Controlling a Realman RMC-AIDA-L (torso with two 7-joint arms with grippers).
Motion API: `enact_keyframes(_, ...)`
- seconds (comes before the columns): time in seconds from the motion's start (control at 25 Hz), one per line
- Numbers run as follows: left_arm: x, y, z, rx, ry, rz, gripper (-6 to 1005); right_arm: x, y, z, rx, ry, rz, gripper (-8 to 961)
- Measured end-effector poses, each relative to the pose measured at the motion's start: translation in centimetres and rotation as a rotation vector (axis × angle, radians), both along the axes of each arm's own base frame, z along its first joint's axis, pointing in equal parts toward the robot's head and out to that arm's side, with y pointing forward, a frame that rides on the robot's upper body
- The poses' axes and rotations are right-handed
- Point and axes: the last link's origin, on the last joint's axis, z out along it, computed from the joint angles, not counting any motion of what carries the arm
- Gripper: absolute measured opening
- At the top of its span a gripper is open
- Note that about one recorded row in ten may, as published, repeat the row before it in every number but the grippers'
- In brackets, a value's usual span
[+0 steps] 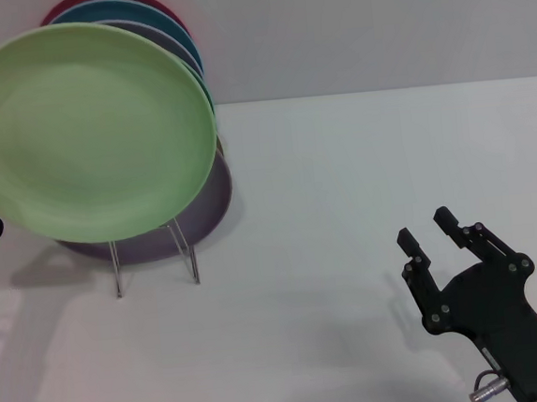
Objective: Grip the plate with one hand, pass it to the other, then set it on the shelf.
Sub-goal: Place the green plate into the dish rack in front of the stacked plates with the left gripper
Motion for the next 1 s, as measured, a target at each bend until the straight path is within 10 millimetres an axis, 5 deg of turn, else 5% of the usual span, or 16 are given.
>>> enact_keyframes(1.0, 1.2, 0.8, 1.1, 0.127, 0.225, -0.099, 27, 0.6, 0.0, 0.1, 0.038, -0.046, -0.057, 404)
